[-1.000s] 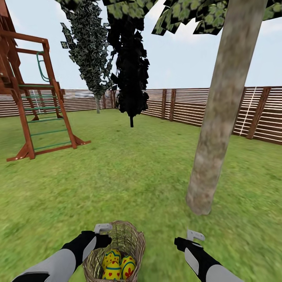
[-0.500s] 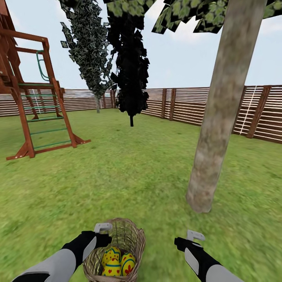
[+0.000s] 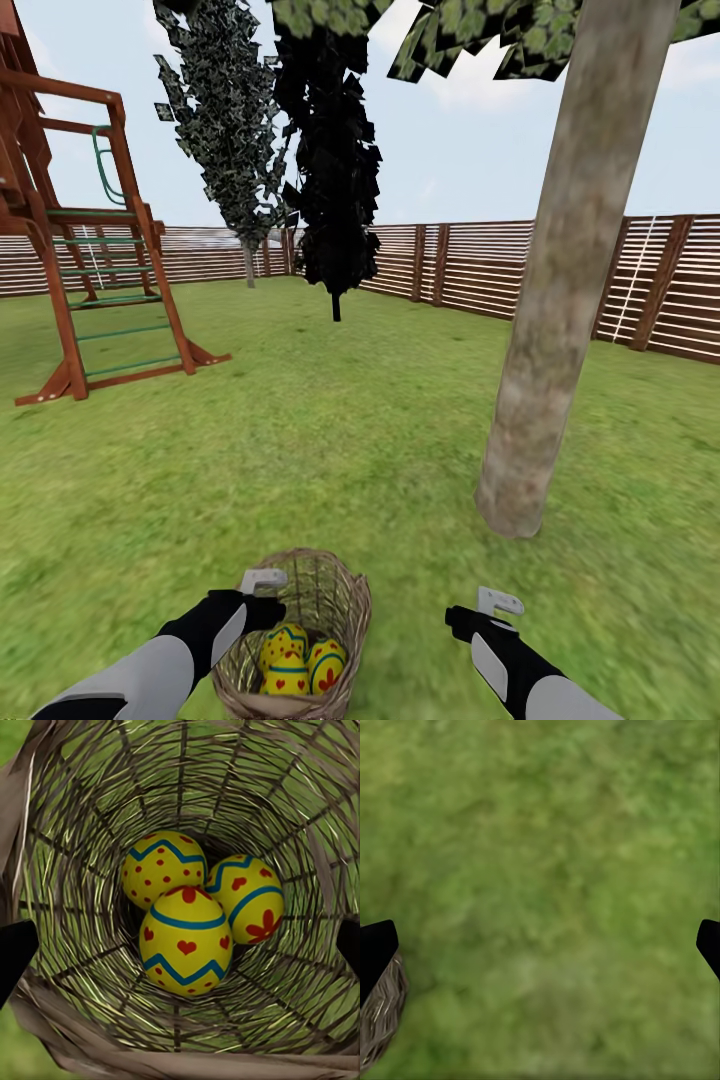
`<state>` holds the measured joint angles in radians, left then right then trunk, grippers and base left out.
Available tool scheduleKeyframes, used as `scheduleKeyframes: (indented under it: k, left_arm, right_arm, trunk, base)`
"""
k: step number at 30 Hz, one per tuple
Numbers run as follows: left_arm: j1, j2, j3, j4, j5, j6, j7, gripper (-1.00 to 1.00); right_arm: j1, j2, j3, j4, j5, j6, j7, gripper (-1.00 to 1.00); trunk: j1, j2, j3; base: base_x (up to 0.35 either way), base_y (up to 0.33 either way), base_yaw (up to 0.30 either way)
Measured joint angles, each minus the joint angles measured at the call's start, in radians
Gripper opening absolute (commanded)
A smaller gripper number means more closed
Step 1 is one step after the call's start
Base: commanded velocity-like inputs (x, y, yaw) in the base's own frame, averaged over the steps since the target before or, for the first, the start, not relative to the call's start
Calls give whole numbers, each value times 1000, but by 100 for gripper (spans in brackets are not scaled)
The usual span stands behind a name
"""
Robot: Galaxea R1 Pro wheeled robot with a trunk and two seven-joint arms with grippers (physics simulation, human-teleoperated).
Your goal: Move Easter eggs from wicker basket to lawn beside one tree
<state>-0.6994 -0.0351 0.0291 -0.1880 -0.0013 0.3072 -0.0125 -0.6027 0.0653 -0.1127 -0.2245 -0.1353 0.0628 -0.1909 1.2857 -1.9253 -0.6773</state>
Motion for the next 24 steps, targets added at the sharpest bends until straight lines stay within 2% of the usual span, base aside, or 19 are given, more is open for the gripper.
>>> scheduleKeyframes:
  k: [17, 22, 24]
  left_arm:
    - [0, -5, -1, 0, 0, -2, 0, 100]
    - [0, -6, -1, 0, 0, -2, 0, 100]
    - [0, -6, -1, 0, 0, -4, 0, 100]
  right_arm:
    - [0, 0, -1, -14, -1, -2, 5, 100]
    - [0, 2, -4, -152, 0, 14, 8, 100]
    - [0, 1, -7, -208, 1, 50, 9, 100]
  trunk:
    - [61, -112, -50]
    - [61, -112, -50]
    - [61, -112, -50]
  base:
    - [0, 0, 0]
    - [0, 0, 0]
    - [0, 0, 0]
